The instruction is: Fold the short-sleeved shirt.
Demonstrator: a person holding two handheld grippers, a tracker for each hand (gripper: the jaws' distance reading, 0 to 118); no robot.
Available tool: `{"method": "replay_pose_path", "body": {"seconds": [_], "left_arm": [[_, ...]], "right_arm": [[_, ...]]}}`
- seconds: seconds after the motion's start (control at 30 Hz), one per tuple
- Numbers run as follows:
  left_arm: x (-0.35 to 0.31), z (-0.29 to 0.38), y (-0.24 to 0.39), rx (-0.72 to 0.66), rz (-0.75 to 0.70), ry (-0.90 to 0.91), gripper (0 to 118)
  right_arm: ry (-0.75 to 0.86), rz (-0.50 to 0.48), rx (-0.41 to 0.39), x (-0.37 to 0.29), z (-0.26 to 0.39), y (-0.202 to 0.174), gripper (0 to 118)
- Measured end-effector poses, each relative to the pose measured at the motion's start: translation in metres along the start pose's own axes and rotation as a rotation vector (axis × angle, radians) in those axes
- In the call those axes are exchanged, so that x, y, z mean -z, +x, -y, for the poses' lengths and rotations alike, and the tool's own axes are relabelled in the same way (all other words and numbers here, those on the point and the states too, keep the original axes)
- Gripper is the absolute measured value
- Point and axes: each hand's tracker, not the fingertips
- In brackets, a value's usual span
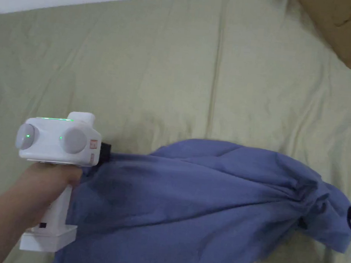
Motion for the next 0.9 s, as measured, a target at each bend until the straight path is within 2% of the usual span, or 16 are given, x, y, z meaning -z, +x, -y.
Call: {"method": "replay_pose_path", "body": {"seconds": [0.07, 0.13, 0.2, 0.23, 0.27, 0.3, 0.33, 0.37, 0.43, 0.53, 0.57, 0.63, 0.7, 0.73, 0.8, 0.9], "left_arm": [[-0.011, 0.001, 0.006, 0.0, 0.002, 0.011, 7], [-0.029, 0.003, -0.001, -0.079, 0.12, 0.069, 7], [-0.057, 0.009, -0.009, -0.12, 0.104, 0.188, 7], [-0.068, 0.014, -0.015, -0.155, 0.097, 0.226, 7], [-0.079, 0.02, -0.023, -0.207, 0.116, 0.25, 7], [-0.089, 0.024, -0.024, -0.239, 0.122, 0.269, 7], [-0.095, 0.029, -0.027, -0.241, 0.11, 0.274, 7], [-0.101, 0.035, -0.03, -0.24, 0.105, 0.281, 7], [-0.11, 0.042, -0.028, -0.236, 0.107, 0.28, 7], [-0.118, 0.051, -0.025, -0.221, 0.102, 0.297, 7], [-0.117, 0.051, -0.027, -0.212, 0.098, 0.294, 7], [-0.118, 0.052, -0.027, -0.213, 0.102, 0.291, 7], [-0.119, 0.053, -0.032, -0.222, 0.105, 0.29, 7], [-0.121, 0.054, -0.033, -0.224, 0.106, 0.289, 7], [-0.131, 0.056, -0.037, -0.22, 0.11, 0.304, 6], [-0.156, 0.057, -0.049, -0.224, 0.104, 0.357, 6]], "right_arm": [[-0.014, 0.02, 0.004, -0.006, 0.008, 0.003, 0], [-0.034, 0.023, 0.016, -0.013, 0.019, 0.008, 0], [-0.112, 0.022, 0.008, -0.011, 0.033, 0.017, 3], [-0.147, 0.011, 0.002, -0.008, 0.038, 0.021, 20], [-0.149, 0.007, 0.001, -0.002, 0.043, 0.027, 53], [-0.151, 0.002, 0.01, 0.005, 0.046, 0.032, 100], [-0.174, -0.008, 0.036, 0.015, 0.048, 0.038, 106], [-0.213, 0.001, 0.075, 0.028, 0.048, 0.044, 104], [-0.183, 0.003, 0.139, 0.043, 0.045, 0.05, 104], [-0.216, -0.039, 0.167, 0.066, 0.043, 0.048, 95], [-0.252, -0.051, 0.153, 0.076, 0.043, 0.045, 90], [-0.258, -0.046, 0.107, 0.089, 0.045, 0.035, 42], [-0.205, -0.01, 0.076, 0.093, 0.043, 0.029, 15], [-0.207, -0.028, 0.097, 0.093, 0.041, 0.031, 8], [-0.209, -0.058, 0.187, 0.09, 0.036, 0.034, 7], [-0.167, -0.021, 0.131, 0.072, 0.028, 0.031, 7]]}}
